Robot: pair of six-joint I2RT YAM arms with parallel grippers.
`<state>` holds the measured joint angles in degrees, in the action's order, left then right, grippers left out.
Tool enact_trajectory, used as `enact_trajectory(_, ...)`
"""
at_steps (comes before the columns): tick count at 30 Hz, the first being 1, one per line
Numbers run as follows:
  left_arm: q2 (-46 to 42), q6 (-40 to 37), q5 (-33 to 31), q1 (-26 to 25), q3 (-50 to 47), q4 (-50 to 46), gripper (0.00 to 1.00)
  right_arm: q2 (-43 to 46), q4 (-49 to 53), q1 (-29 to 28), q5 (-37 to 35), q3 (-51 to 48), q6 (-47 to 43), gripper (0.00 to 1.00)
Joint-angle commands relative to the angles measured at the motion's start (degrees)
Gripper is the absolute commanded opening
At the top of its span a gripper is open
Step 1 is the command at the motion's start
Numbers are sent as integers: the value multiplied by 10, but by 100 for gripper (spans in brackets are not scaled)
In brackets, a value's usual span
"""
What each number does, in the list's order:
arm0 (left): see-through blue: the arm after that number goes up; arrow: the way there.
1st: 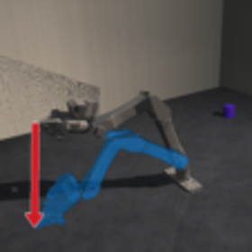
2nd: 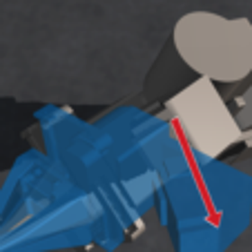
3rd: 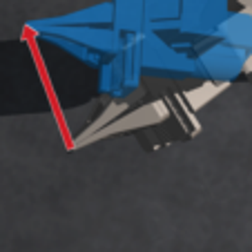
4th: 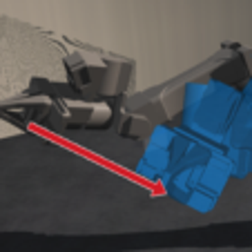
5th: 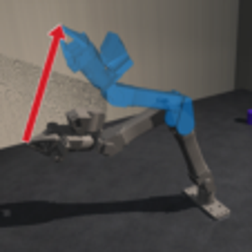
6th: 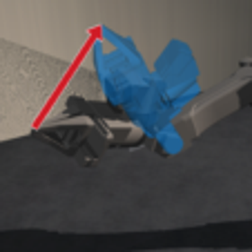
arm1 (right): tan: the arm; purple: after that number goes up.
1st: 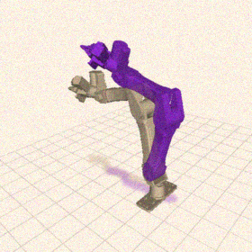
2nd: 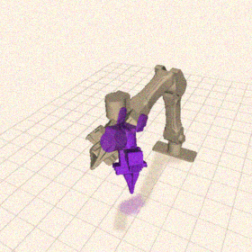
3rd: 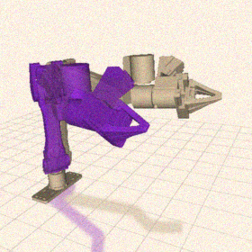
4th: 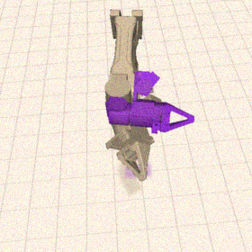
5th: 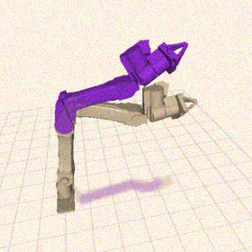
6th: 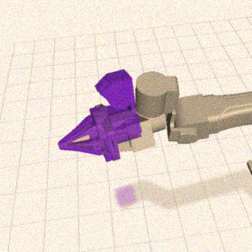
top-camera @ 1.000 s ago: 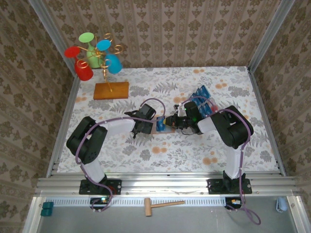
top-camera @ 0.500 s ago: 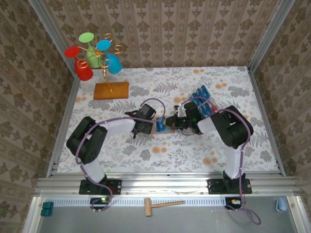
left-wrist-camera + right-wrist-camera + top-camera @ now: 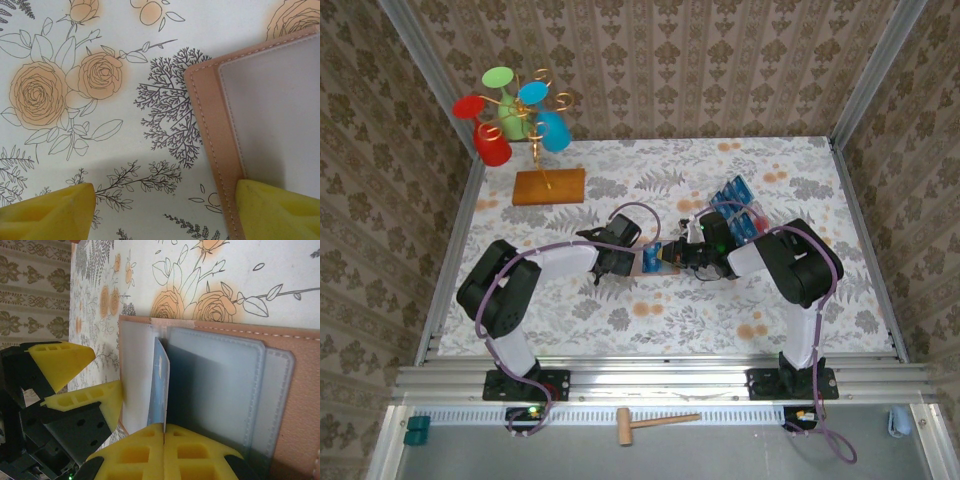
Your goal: Put the credit cards into the card holder
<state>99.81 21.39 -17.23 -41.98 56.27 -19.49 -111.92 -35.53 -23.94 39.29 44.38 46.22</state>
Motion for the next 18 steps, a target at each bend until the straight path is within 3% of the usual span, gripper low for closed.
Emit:
enact_trajectory(1,8,6,-4,-4,-7,-5,75,1,54,-2,-22,-14,-14,0)
enact_trajectory(18,8,4,-3,-5,-9,-3,75,-26,63,-6,-13,18,-3,0)
